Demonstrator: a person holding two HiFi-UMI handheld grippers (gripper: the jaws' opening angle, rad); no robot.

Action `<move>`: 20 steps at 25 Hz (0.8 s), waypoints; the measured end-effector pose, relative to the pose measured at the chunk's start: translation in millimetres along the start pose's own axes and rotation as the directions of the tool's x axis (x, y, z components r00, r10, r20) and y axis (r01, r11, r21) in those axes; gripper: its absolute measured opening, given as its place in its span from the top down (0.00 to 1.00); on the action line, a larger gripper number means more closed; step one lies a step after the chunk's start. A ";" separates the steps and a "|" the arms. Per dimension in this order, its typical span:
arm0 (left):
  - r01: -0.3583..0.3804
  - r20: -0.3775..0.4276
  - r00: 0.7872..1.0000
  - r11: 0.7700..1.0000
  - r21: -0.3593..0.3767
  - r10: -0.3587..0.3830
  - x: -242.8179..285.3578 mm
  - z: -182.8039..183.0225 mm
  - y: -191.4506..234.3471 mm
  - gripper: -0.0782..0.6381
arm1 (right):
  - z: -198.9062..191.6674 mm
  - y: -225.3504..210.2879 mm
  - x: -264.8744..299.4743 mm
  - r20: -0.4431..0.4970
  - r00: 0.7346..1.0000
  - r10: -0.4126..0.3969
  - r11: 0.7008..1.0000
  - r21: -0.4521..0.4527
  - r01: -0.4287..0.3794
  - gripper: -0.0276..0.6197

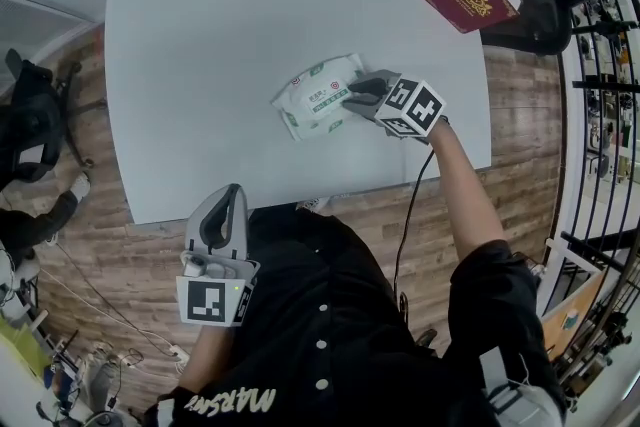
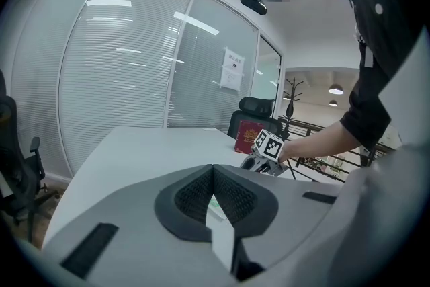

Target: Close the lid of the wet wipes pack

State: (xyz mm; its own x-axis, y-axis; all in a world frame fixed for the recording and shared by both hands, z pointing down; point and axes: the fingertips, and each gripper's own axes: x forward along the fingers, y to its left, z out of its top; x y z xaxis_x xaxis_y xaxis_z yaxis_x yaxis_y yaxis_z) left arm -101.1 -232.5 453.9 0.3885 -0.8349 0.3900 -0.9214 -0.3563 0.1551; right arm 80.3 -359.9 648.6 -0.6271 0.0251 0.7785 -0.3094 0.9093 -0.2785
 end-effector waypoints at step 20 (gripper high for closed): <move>0.005 -0.020 1.000 1.000 -0.003 -0.005 3.6 -4.6 0.4 0.88 | 3.1 -5.8 6.7 -0.034 0.946 -0.324 0.932 0.159 0.325 0.82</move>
State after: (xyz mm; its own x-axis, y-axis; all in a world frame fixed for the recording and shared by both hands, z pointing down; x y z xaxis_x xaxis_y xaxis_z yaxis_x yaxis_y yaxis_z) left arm -100.1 -233.7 459.5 0.3930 -0.8244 0.4073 -0.9194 -0.3591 0.1602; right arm 75.7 -366.3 653.7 -0.4682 -0.2563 0.8456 -0.6058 0.7898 -0.0960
